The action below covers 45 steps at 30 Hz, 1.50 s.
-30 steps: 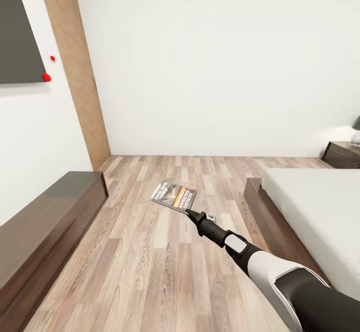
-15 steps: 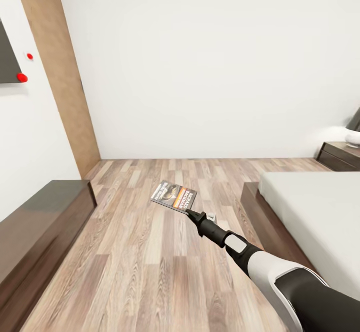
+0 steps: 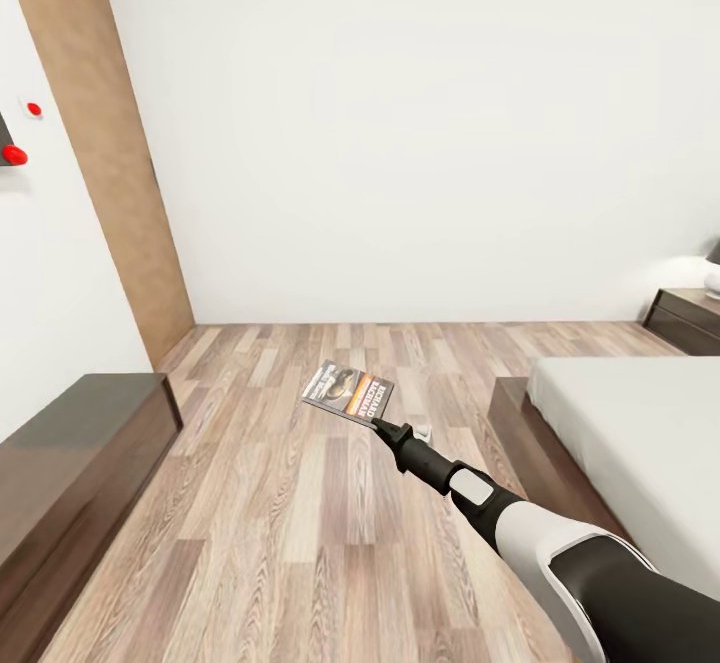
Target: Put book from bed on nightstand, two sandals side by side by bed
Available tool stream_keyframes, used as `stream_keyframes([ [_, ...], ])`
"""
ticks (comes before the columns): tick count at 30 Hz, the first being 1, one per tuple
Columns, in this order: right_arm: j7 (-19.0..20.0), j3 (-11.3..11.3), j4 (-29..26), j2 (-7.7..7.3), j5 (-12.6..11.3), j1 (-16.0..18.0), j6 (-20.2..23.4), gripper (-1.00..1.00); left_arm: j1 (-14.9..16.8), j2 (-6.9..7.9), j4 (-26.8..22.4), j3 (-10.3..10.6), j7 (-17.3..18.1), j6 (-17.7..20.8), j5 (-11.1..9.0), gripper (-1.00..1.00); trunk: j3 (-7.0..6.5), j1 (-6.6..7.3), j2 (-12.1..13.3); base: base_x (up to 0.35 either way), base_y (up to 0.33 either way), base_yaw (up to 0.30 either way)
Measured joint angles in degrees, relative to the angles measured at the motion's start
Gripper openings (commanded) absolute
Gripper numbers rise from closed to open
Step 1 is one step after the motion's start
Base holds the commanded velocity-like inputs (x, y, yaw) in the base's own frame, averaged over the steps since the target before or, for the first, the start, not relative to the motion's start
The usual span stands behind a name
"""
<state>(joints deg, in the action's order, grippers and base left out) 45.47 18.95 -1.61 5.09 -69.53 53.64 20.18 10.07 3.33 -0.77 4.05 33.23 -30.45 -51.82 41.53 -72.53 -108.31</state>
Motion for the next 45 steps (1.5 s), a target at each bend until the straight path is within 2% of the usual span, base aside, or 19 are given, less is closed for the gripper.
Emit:
stream_keyframes([
  [45, -0.1, 0.0, 0.0, 0.00, 0.1, 0.0, 0.1, -1.00, 0.0, 0.00, 0.0, 0.0, 0.0, 0.0, 0.0, 1.00, 0.00, 0.00, 0.0, 0.306, 0.000, 0.000],
])
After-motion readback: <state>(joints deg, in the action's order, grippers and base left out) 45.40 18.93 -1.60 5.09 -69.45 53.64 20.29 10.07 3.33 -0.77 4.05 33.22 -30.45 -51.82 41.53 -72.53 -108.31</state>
